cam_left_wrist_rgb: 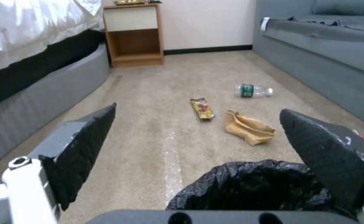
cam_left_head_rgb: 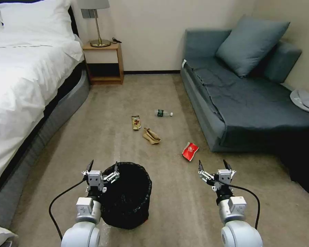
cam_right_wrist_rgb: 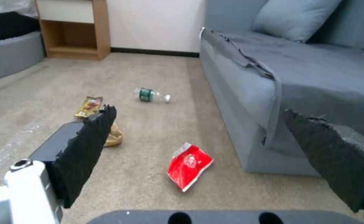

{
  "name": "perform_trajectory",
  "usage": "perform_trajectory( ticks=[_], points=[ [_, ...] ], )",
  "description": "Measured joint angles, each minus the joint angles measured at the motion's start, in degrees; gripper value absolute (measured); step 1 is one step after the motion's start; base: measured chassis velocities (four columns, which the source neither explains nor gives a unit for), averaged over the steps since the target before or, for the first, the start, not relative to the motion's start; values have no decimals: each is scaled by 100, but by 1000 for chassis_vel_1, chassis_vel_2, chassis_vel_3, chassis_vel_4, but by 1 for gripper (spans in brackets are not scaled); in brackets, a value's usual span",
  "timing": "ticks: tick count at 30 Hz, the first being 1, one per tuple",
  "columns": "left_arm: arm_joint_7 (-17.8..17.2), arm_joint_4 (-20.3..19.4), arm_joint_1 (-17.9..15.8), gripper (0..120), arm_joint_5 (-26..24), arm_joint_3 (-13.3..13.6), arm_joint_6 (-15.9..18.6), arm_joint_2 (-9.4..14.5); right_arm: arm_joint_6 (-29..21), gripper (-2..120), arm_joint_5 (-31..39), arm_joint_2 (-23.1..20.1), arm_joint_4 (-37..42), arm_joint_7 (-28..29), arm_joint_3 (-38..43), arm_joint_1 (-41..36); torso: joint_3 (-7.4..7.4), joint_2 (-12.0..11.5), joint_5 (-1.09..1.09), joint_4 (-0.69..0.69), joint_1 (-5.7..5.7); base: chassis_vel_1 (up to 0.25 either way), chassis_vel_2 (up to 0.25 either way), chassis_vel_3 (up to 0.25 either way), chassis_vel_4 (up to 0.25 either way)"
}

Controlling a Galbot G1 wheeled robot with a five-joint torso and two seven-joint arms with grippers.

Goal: Pick up the trash bin, then pick up the garbage on the floor and place it into the trash bin.

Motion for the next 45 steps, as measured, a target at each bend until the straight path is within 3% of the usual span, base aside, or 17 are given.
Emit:
perform_trajectory(
  ticks=[10, 14, 17, 18, 20, 22, 26, 36, 41, 44, 45],
  points=[
    [-18, -8, -7, 100, -2, 2, 43, -5, -48, 100, -3, 3, 16, 7, -6, 6, 0, 0, 0, 0, 0, 0, 0, 0, 0],
    [-40, -25, -16, 100, -4, 5, 96, -13, -311, 100, -71, 52, 156, 96, -43, 46, 0, 0, 0, 0, 0, 0, 0, 0, 0],
    [-290, -248, -121, 100, -21, 63, 615, -112, -928, 100, -238, 172, 492, 307, -149, 144, 0, 0, 0, 1, 0, 0, 0, 0, 0],
    [-290, -248, -121, 100, -21, 63, 615, -112, -928, 100, -238, 172, 492, 307, -149, 144, 0, 0, 0, 1, 0, 0, 0, 0, 0],
    [-542, -471, -229, 100, -42, 129, 1145, -214, -1443, 100, -384, 267, 771, 486, -230, 227, 0, 0, 0, 0, 0, 0, 0, 0, 0],
    [-631, -548, -265, 100, -49, 148, 1325, -248, -1639, 100, -434, 305, 876, 552, -261, 257, 0, 0, 0, 0, 0, 0, 0, 0, 0],
    [-1017, -894, -430, 100, -79, 249, 2143, -407, -2407, 100, -591, 359, 1313, 839, -373, 369, 0, 0, 0, 0, 0, 0, 0, 0, 0],
    [-1116, -999, -424, 100, -139, 264, 2342, -377, -2456, 100, -655, 49, 1367, 861, -392, 302, 0, 0, 0, 0, 0, 0, 0, 0, 0],
    [-1379, -1284, -341, 100, -456, 280, 2761, -189, -2491, 100, -622, -115, 1396, 856, -414, 297, 0, 0, -1, 0, 0, 0, 0, 0, 0],
    [-1740, -1641, -212, 100, -935, 294, 3294, 63, -2497, 100, -606, -178, 1411, 853, -457, 299, 0, 0, -1, 0, 0, 0, 0, 0, 0],
    [-1740, -1641, -212, 100, -935, 294, 3294, 63, -2497, 100, -606, -178, 1411, 853, -457, 299, 0, 0, -1, 0, 0, 0, 0, 0, 0]
  ],
)
